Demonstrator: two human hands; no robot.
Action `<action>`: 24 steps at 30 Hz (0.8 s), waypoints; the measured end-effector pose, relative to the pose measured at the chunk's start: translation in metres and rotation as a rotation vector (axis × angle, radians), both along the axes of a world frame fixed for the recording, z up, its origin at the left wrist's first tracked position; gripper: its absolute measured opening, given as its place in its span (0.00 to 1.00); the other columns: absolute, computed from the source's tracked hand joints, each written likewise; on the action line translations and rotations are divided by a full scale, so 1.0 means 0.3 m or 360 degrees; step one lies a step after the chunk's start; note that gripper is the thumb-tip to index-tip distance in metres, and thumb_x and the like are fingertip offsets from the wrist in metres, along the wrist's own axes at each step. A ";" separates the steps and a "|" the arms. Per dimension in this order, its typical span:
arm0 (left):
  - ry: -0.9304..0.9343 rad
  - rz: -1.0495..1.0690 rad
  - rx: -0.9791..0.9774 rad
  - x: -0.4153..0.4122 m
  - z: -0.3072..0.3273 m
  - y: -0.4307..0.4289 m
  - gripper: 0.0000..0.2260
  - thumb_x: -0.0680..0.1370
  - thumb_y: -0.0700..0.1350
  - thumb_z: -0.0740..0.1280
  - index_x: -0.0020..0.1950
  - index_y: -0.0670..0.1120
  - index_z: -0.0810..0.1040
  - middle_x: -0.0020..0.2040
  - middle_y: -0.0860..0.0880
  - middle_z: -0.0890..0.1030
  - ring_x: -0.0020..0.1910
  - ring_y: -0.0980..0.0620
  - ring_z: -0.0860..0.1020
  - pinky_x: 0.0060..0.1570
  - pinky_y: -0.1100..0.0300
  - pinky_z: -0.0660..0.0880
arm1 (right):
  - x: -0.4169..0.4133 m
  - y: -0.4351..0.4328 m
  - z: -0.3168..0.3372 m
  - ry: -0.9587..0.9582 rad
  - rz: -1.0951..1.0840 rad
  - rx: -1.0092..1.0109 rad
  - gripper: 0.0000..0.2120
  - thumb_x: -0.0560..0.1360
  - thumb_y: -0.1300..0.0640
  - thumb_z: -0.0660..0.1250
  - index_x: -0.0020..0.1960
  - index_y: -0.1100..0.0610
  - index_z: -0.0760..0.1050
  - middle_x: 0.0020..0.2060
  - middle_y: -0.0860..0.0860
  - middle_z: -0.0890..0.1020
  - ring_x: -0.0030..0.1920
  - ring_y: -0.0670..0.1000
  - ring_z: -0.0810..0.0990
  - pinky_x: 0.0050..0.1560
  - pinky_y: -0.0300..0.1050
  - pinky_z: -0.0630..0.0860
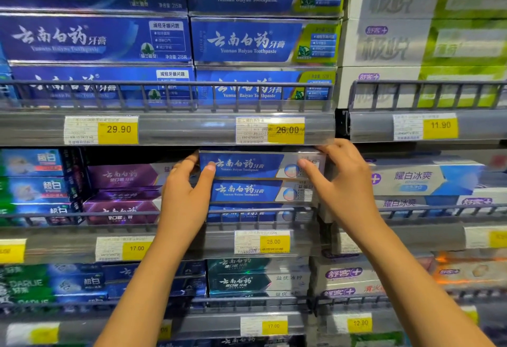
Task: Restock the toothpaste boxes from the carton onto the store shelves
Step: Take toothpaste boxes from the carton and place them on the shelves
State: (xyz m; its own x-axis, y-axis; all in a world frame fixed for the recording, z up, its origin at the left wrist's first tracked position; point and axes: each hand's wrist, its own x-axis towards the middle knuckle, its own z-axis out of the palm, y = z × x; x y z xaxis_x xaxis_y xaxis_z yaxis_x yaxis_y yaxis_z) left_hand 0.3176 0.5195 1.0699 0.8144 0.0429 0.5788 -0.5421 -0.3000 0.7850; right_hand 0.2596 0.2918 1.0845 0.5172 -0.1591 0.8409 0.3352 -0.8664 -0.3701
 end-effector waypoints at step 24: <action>-0.0004 0.0870 0.0945 -0.353 -0.016 -0.120 0.34 0.75 0.63 0.62 0.75 0.47 0.59 0.74 0.41 0.61 0.72 0.39 0.57 0.67 0.41 0.55 | -0.207 -0.093 -0.049 0.0210 -0.0407 -0.0343 0.28 0.70 0.45 0.71 0.60 0.64 0.73 0.54 0.61 0.76 0.56 0.63 0.70 0.55 0.56 0.69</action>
